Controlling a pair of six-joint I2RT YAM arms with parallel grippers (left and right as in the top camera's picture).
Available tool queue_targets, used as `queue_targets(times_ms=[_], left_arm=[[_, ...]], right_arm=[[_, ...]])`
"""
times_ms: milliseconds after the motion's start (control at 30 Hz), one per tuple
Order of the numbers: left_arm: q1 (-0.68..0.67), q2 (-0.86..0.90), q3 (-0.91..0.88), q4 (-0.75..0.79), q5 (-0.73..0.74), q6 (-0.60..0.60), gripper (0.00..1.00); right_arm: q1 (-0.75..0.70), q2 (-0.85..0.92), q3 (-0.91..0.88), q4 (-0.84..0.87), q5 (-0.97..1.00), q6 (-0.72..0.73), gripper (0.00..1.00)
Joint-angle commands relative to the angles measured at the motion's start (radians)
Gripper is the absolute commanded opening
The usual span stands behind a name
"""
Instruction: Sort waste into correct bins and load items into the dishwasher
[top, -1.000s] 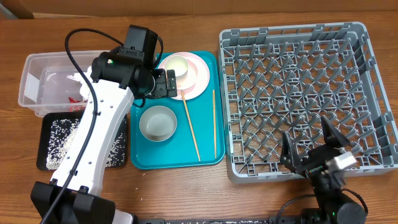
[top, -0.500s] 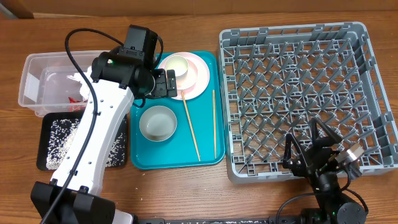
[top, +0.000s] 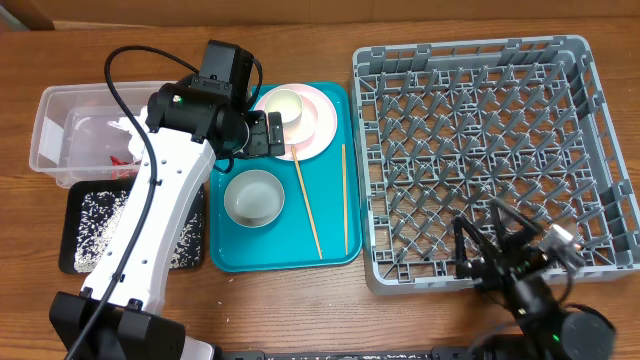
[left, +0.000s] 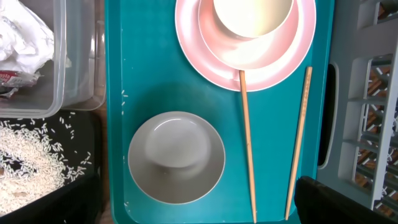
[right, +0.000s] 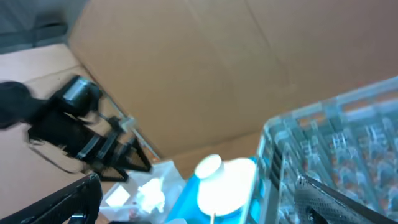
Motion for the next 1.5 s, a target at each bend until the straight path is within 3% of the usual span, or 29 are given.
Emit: queue_targets(times_ms=[0,300,567,800,1167,1333,1467], left_arm=[[-0.001,0.006,0.014,0.002,-0.01,-0.006,1.0],[-0.001,0.006,0.014,0.002,-0.01,-0.006,1.0],[-0.001,0.006,0.014,0.002,-0.01,-0.006,1.0],[-0.001,0.006,0.014,0.002,-0.01,-0.006,1.0],[-0.001,0.006,0.014,0.002,-0.01,-0.006,1.0],[-0.001,0.006,0.014,0.002,-0.01,-0.006,1.0],[-0.001,0.006,0.014,0.002,-0.01,-0.006,1.0]], right_arm=[[-0.002,0.057,0.182,-0.116,0.029,-0.113,1.0],[-0.002,0.371,0.566,-0.463,0.041,-0.167,1.0],[-0.001,0.792,0.962,-0.964,0.042,-0.17,1.0],[-0.001,1.015,1.039,-1.172,0.04,-0.181,1.0],[0.036,1.184,1.037,-1.157,-0.058,-0.211,0.99],[0.175,1.184,1.037,-1.061,-0.021,-0.21,0.66],[0.332,1.186,1.037,-0.986,0.125,-0.157,0.65]])
